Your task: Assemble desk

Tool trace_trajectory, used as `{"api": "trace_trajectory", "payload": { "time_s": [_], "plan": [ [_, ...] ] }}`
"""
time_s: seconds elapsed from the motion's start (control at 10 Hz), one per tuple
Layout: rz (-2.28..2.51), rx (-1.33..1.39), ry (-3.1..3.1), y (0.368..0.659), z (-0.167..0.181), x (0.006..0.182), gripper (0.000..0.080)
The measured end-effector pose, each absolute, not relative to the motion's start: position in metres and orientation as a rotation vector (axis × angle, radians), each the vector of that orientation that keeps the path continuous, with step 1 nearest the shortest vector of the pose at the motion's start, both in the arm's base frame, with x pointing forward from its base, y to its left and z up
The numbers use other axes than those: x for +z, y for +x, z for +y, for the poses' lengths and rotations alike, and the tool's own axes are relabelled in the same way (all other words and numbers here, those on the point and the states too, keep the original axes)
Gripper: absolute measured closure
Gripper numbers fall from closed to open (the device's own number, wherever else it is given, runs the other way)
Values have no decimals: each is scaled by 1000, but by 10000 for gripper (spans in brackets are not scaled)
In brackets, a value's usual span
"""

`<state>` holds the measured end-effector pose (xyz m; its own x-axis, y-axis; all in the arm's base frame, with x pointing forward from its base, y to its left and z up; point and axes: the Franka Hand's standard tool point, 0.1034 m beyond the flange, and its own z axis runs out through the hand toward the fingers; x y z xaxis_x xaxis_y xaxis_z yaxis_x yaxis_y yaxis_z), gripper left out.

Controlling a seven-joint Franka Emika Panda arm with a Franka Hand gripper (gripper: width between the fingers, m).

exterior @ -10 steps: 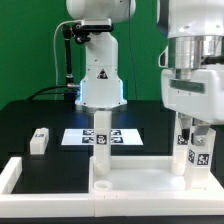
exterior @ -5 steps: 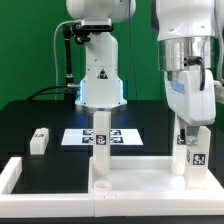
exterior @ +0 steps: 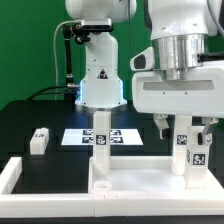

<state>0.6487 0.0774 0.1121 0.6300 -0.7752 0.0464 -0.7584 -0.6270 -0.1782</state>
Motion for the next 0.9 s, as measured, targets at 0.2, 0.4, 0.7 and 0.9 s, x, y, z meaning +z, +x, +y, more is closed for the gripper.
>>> {"api": "trace_trajectory", "payload": {
  "time_s": [0.2, 0.4, 0.7, 0.9],
  "plan": [
    [1051, -192, -2844, 649, 77, 114, 150],
    [720, -232, -2977, 662, 84, 130, 150],
    [198, -321, -3085, 662, 90, 128, 150],
    [87, -369, -3098, 652, 104, 113, 150]
  ]
}}
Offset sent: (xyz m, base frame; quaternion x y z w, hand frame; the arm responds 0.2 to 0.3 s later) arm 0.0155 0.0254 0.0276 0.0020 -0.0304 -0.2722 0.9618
